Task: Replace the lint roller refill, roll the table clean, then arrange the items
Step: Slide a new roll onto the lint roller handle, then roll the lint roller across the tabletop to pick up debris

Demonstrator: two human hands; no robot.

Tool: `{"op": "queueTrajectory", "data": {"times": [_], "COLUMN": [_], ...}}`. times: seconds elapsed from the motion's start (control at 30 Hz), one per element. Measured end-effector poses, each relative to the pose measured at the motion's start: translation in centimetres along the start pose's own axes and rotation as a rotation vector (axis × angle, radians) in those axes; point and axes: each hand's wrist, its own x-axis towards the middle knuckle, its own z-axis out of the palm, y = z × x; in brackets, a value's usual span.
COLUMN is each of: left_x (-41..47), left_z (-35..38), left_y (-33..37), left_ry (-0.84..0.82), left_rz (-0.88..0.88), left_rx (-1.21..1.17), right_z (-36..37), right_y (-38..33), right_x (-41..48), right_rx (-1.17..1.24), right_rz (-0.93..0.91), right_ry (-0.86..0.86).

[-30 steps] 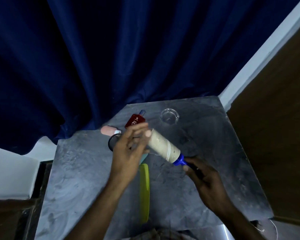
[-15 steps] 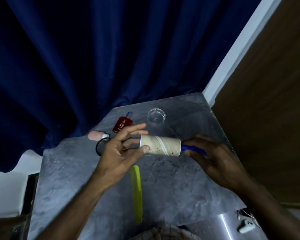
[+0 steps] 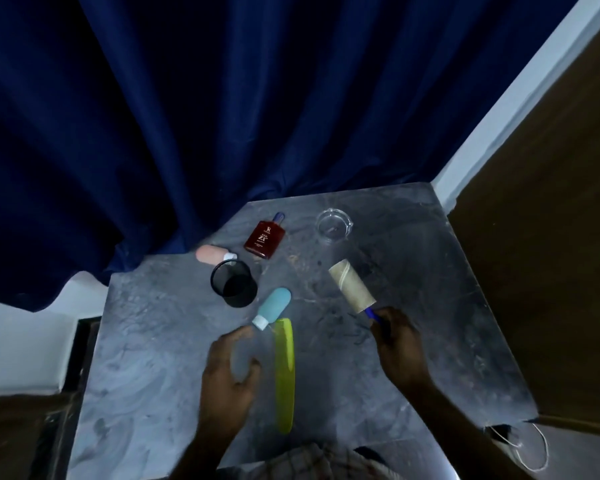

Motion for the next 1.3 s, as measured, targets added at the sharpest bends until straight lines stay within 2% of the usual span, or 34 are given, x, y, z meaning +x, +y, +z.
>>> {"op": "queueTrajectory", "data": {"times": [0.07,0.17,0.23,0.33,0.4,0.57,0.73,1.1,1.3], "left_x": [-0.5,0.0,0.6,1.6,2.4,5.7,9.1,12.2,12.3], "left_z": [0.0,0.6,1.3,3.6,6.0,12.2,15.8,16.1,16.1], "left_y": [-2.6,-4.9,-5.4,-4.8,-3.5,-0.4,0.3,-2.2,-2.4], "left_ry": [0.066,0.047,0.003,-0.128,-0.217,-0.323,-0.413,-0.498,-0.506], "left_rz": [-0.081,-0.063,0.051,0.334,0.391,0.363,0.299,0.306,0.347], "left_rx": [0.121,0.315,0.347,0.402,0.476,0.622,0.737,1.004,1.05], "right_z": [2.1,4.9,6.3,7.4,7.5,6.2,4.7,5.5,5.3], "right_y": [0.1,0.3,0.2,0.2,0.4,1.7,3.4,3.9,4.8], "right_x": [0.2,0.6,0.8,1.1,1.0,0.6,0.8,2.1,2.6], "right_rx": [0.008,-0.014,-0.029,-0.034,-0.037,-0.058,-0.276,-0.355,-0.4], "right_rz": [0.07,0.123,0.147,0.197,0.207,0.257,0.279,0.207,0.148], "right_ry": [-0.02,-0.048,-0.043,-0.027,-0.001,0.038,-0.082,-0.194,-0.184]}}
